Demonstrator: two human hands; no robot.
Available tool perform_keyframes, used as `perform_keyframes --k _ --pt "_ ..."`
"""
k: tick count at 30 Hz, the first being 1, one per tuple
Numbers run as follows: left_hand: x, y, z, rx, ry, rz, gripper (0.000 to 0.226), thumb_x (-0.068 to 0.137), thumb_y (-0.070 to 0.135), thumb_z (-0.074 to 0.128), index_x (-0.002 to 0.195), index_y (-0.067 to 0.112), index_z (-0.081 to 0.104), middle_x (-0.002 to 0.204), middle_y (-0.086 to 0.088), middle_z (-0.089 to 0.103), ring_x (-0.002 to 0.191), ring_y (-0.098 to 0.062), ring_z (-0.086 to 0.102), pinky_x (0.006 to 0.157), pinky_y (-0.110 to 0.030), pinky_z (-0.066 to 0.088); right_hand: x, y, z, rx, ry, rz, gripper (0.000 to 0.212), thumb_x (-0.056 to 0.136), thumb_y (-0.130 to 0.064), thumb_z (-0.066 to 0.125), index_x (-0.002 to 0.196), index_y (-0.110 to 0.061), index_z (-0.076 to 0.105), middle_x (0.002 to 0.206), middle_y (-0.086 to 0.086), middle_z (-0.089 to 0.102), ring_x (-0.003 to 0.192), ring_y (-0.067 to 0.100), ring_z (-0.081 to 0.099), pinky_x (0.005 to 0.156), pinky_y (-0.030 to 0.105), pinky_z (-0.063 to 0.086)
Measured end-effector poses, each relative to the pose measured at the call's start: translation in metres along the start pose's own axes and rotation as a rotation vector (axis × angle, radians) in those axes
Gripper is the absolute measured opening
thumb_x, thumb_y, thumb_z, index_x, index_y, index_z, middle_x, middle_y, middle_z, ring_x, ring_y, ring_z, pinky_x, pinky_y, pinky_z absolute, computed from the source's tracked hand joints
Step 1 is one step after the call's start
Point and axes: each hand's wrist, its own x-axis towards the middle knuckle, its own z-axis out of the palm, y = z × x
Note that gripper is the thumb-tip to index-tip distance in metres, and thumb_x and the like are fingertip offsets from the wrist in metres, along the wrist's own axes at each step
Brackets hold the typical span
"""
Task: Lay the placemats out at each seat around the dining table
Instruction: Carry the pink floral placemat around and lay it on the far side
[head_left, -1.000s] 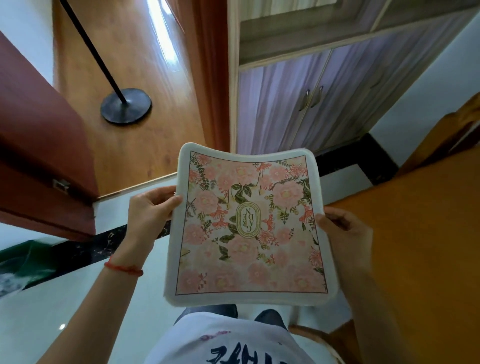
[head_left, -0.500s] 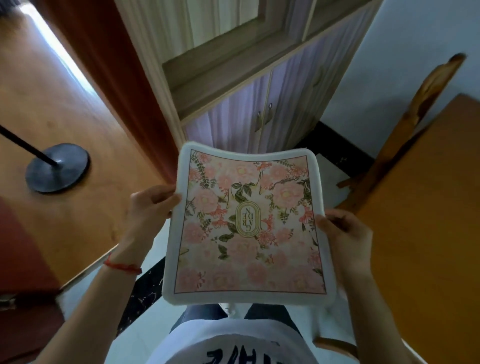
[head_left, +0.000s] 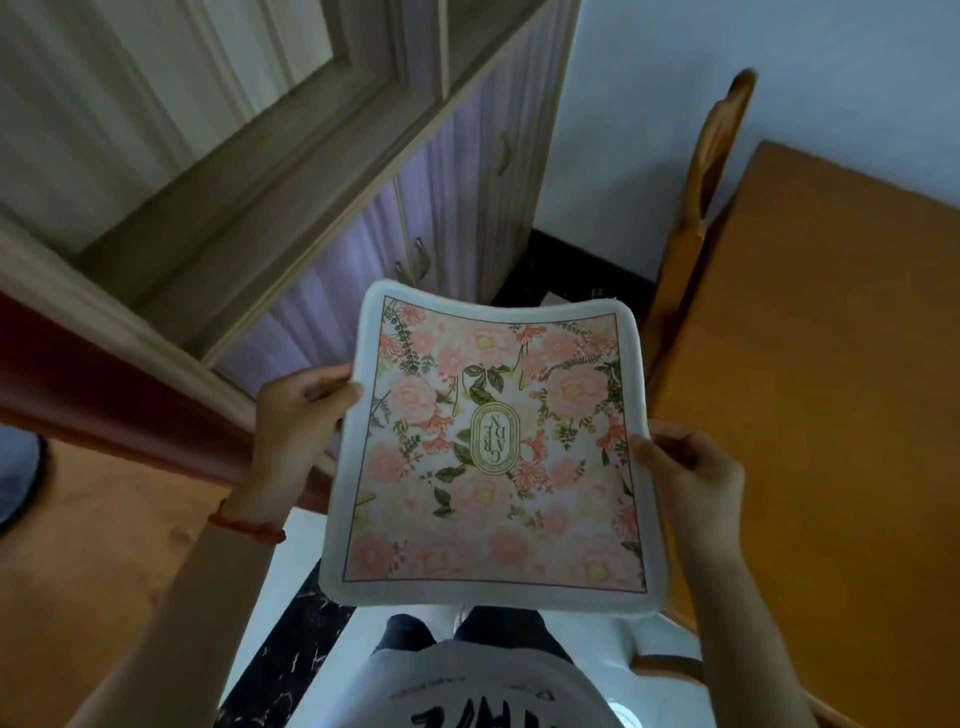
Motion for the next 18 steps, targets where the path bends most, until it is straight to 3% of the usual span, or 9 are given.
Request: perform_keyframes --k 2,8,13,18 --pt "0.015 0.01 0.013 0.012 -0.022 0.013 0.026 0.08 0.002 0.064 0.104 0.011 0.068 0.063 0.015 0.07 0.053 0.005 0.061 0.056 -0.012 0.052 0.014 -0.002 -0.002 0.009 0.032 0.023 0.007 0.08 -0.008 0.068 0.081 -0.015 0.065 0.081 0.005 0.069 0.06 0.007 0.066 0.054 0.019 0.055" --pt "0.057 0.038 0.045 0.037 -0.081 0.047 0.025 0.081 0.002 0.063 0.104 0.007 0.068 0.052 0.025 0.064 0.049 0.007 0.059 0.048 -0.008 0.047 0.051 -0.014 -0.007 0.015 0.096 0.047 0.007 0.079 -0.009 0.068 0.086 -0.008 0.067 0.083 0.007 0.07 0.065 0.011 0.067 0.053 0.018 0.054" --pt "0.089 0.066 0.071 0.028 -0.103 0.108 0.033 0.079 -0.001 0.064 0.104 0.021 0.061 0.054 0.021 0.065 0.05 0.012 0.057 0.049 -0.002 0.042 0.077 -0.029 -0.008 0.021 0.163 0.06 0.006 0.079 -0.009 0.068 0.084 -0.013 0.066 0.083 0.005 0.068 0.066 0.013 0.066 0.049 0.013 0.05" --pt "0.14 0.086 0.099 0.034 -0.188 0.142 0.027 0.079 0.0 0.065 0.102 0.013 0.068 0.054 0.027 0.064 0.054 0.009 0.06 0.057 -0.012 0.051 0.11 -0.047 -0.001 0.041 0.235 0.047 0.008 0.08 -0.009 0.067 0.081 -0.017 0.064 0.081 0.003 0.067 0.063 0.009 0.065 0.048 0.011 0.048"
